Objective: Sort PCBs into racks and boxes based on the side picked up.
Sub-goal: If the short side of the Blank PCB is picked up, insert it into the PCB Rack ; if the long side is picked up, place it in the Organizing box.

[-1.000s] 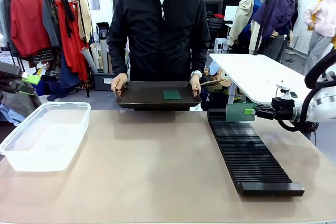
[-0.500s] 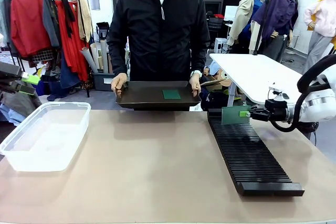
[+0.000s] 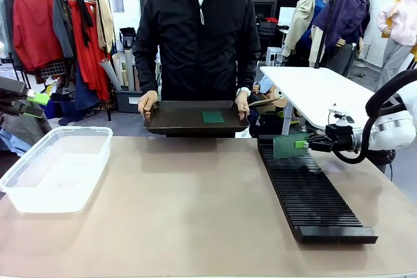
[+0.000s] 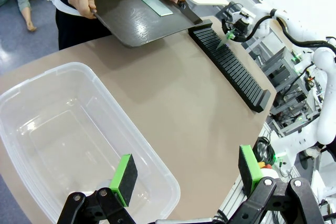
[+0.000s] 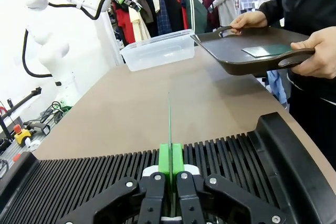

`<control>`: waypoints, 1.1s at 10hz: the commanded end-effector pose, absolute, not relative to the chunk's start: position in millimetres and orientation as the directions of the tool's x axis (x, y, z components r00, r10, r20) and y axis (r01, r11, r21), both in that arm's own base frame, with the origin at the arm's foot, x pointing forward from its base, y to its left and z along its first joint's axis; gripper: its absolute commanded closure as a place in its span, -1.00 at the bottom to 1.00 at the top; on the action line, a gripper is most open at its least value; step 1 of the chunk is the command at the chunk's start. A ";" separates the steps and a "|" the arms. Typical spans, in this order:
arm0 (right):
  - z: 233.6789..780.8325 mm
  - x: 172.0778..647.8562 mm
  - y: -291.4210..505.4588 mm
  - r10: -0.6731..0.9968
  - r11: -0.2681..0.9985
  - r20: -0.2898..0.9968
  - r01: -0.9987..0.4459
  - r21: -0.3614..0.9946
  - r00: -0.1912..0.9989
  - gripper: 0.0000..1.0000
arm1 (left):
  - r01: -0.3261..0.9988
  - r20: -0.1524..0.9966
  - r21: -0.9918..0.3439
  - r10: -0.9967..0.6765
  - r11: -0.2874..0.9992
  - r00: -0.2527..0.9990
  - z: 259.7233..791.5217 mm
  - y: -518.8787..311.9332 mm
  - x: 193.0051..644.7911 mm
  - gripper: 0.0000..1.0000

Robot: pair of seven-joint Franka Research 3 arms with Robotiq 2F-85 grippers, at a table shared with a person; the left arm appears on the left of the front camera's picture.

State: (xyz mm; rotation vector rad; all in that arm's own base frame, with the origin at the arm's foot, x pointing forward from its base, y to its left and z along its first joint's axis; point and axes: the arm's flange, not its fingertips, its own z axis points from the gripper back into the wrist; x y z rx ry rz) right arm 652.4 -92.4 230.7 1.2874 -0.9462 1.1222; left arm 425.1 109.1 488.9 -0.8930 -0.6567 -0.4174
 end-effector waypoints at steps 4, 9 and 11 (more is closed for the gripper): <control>231.8 666.0 -86.4 0.140 -0.036 0.962 -0.970 0.240 0.232 1.00 | 0.589 0.681 -0.576 -0.066 0.567 0.729 489.9 108.8 424.1 -1.00; 230.1 666.3 -85.5 0.150 -0.021 0.962 -0.972 0.233 0.227 1.00 | 0.589 0.681 -0.576 -0.066 0.567 0.729 489.9 108.8 424.1 -1.00; 229.4 666.2 -85.0 0.158 -0.015 0.961 -0.973 0.232 0.226 1.00 | 0.589 0.681 -0.576 -0.066 0.567 0.729 489.9 108.8 424.1 -1.00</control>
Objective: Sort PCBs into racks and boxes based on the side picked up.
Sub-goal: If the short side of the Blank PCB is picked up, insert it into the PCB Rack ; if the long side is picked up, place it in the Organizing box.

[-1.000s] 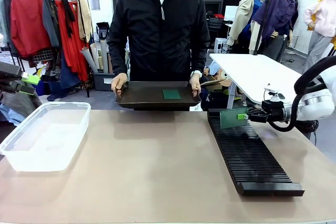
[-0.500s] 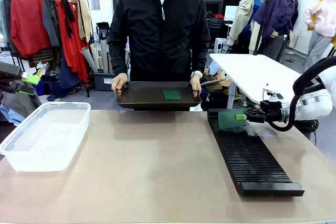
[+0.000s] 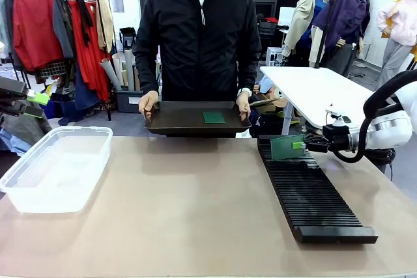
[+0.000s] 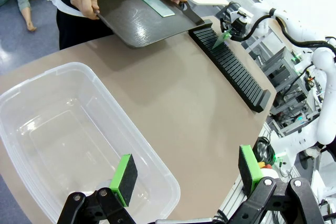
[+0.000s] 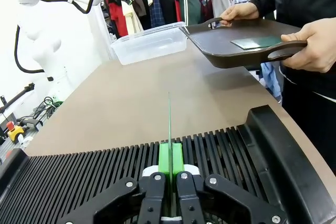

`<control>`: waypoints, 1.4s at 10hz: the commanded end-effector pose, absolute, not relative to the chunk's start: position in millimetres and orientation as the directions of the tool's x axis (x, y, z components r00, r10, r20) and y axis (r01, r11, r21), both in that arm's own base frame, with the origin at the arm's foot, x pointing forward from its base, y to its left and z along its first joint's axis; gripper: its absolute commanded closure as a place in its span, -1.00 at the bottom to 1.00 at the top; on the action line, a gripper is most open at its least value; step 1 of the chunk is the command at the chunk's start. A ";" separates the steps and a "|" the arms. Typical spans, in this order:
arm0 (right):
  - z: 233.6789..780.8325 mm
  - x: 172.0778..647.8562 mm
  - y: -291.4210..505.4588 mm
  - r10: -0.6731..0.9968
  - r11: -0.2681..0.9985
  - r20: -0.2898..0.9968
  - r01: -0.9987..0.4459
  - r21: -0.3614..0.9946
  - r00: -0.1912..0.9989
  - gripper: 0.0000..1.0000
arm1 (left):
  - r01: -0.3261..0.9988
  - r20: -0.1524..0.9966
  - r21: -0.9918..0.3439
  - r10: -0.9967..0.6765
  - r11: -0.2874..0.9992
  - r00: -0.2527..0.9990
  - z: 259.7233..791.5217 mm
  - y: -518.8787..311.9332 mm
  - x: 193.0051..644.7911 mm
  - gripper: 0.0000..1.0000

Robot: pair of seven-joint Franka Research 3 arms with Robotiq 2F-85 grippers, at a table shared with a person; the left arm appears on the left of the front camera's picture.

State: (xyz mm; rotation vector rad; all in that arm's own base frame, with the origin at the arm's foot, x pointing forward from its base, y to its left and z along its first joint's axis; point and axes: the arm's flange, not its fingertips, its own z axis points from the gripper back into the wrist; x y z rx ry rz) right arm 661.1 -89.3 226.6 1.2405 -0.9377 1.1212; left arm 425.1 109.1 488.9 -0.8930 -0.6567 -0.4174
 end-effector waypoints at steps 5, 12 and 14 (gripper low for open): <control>222.4 662.7 -80.6 0.193 -0.020 0.952 -0.969 0.247 0.238 1.00 | 0.589 0.681 -0.576 -0.066 0.567 0.729 489.9 108.8 424.1 -1.00; 208.8 648.7 -88.4 0.154 -0.017 0.958 -0.969 0.245 0.240 1.00 | 0.589 0.681 -0.576 -0.066 0.567 0.729 489.9 108.8 424.1 -1.00; 206.6 643.1 -91.4 0.158 -0.020 0.956 -0.968 0.252 0.245 1.00 | 0.589 0.681 -0.576 -0.066 0.567 0.729 489.9 108.8 424.1 -1.00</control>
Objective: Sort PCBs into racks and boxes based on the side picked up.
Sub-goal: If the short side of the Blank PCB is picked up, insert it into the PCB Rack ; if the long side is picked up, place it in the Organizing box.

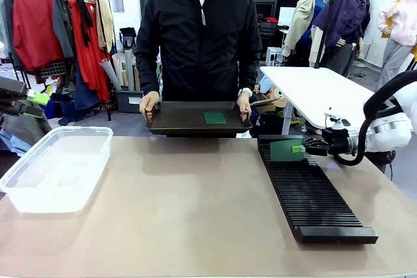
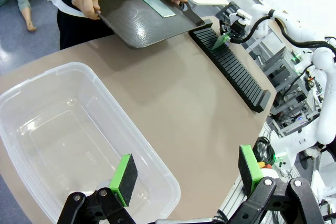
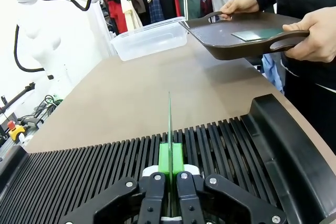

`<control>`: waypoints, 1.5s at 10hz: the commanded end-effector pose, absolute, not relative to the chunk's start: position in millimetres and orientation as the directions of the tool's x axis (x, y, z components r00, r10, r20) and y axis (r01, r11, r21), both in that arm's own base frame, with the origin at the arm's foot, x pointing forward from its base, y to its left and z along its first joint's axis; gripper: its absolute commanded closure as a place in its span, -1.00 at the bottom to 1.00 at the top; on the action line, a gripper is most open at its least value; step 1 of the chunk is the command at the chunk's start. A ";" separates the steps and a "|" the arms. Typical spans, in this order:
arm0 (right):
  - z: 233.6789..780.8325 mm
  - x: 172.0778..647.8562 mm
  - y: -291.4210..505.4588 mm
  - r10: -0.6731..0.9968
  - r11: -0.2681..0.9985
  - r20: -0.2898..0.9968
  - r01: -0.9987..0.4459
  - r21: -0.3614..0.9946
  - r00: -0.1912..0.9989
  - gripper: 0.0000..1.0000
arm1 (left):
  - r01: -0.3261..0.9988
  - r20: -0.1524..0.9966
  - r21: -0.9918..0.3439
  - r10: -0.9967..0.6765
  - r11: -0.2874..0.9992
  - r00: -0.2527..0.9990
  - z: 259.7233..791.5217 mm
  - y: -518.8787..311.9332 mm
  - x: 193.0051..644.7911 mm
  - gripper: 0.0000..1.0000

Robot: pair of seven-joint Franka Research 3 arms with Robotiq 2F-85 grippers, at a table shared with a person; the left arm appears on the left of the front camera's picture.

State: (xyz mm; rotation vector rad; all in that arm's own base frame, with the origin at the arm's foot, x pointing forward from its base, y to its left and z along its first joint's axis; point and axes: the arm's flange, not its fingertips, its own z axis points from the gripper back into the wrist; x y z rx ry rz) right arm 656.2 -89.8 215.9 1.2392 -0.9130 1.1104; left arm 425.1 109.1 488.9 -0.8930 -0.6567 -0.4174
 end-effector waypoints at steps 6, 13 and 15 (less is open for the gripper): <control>200.8 635.6 -95.0 0.170 -0.035 0.946 -0.958 0.286 0.276 1.00 | 0.589 0.681 -0.576 -0.066 0.567 0.729 489.9 108.8 424.1 -1.00; 200.6 634.5 -96.5 0.185 -0.049 0.937 -0.949 0.310 0.296 0.35 | 0.589 0.681 -0.576 -0.066 0.567 0.729 489.9 108.8 424.1 -1.00; 201.7 634.5 -96.7 0.182 -0.053 0.939 -0.951 0.305 0.291 -0.23 | 0.589 0.681 -0.576 -0.066 0.567 0.729 489.9 108.8 424.1 -1.00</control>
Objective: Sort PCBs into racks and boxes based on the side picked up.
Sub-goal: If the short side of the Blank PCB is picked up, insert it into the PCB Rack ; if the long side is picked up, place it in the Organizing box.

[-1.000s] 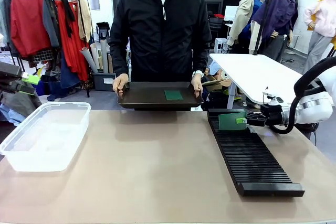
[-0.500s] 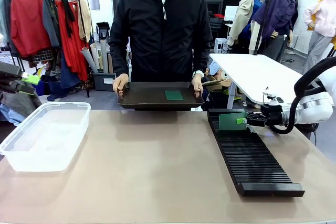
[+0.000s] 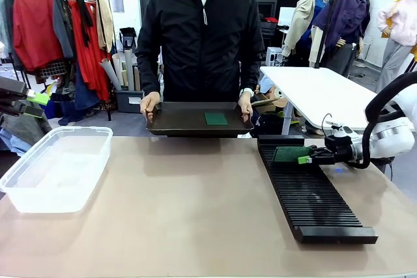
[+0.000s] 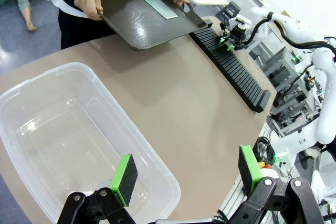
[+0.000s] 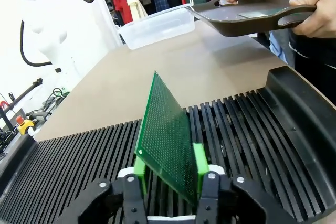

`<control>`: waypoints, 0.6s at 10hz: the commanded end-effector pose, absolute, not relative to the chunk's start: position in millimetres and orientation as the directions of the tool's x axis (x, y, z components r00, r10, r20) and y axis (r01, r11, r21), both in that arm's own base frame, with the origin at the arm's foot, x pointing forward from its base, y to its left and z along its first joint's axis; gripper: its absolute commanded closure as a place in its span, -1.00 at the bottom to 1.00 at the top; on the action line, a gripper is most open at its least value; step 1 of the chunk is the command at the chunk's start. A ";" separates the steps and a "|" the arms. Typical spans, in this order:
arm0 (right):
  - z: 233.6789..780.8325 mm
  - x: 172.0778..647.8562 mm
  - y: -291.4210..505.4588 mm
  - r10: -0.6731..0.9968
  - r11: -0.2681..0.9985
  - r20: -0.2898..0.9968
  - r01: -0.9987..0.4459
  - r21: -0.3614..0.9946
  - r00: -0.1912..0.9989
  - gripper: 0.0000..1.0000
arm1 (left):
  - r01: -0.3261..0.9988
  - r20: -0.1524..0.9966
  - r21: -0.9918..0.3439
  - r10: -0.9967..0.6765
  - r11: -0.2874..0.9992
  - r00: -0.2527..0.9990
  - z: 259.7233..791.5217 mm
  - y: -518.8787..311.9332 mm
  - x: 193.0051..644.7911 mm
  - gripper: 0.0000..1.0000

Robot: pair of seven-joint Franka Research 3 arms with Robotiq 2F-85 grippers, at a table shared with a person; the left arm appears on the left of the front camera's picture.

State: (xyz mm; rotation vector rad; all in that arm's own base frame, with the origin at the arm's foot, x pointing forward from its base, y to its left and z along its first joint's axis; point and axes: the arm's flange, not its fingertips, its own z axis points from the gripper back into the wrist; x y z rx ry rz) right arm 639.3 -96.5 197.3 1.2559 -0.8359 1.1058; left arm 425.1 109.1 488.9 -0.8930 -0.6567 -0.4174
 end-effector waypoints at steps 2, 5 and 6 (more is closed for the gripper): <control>203.0 635.8 -98.6 0.175 -0.052 0.942 -0.953 0.300 0.287 -0.90 | 0.589 0.681 -0.576 -0.066 0.567 0.729 489.9 108.8 424.1 -1.00; 210.6 635.8 -103.4 0.180 -0.035 0.944 -0.958 0.285 0.275 -1.00 | 0.589 0.681 -0.576 -0.066 0.567 0.729 489.9 108.8 424.1 -1.00; 210.6 636.8 -104.9 0.178 -0.036 0.945 -0.958 0.286 0.275 -1.00 | 0.589 0.681 -0.576 -0.066 0.567 0.729 489.9 108.8 424.1 -1.00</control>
